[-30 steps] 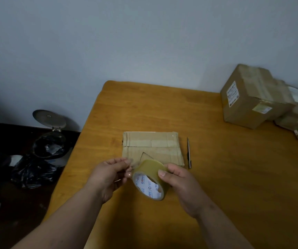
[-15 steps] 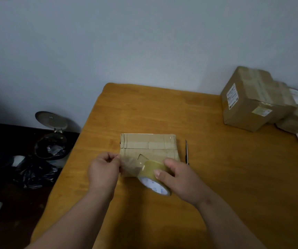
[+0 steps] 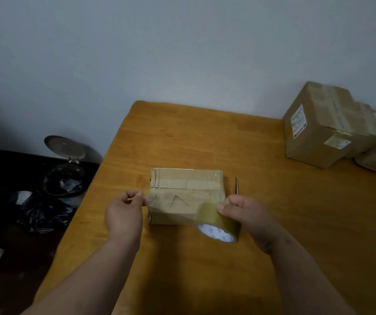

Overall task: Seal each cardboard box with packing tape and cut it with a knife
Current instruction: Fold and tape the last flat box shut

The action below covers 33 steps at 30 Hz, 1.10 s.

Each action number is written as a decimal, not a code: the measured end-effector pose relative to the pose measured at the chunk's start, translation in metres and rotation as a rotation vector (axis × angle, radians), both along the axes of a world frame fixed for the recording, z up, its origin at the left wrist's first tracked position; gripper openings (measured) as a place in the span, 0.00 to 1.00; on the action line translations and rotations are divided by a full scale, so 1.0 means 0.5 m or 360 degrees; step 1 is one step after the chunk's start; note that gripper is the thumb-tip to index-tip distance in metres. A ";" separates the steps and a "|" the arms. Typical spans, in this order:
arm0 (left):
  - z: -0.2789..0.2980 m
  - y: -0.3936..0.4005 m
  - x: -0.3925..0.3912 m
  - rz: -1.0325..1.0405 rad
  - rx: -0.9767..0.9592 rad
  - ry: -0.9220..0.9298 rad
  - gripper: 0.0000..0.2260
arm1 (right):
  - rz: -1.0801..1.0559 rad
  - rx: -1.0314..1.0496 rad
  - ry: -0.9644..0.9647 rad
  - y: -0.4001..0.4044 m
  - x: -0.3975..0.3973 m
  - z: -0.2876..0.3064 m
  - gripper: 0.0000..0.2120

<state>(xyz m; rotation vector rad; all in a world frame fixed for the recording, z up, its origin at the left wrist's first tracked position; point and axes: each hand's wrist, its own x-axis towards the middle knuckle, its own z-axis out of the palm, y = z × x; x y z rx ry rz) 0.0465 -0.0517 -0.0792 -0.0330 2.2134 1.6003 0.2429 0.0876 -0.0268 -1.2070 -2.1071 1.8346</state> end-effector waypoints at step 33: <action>-0.030 0.055 -0.007 -0.0057 0.0113 -0.0198 0.02 | 0.0090 0.0713 -0.0254 0.079 -0.051 0.016 0.05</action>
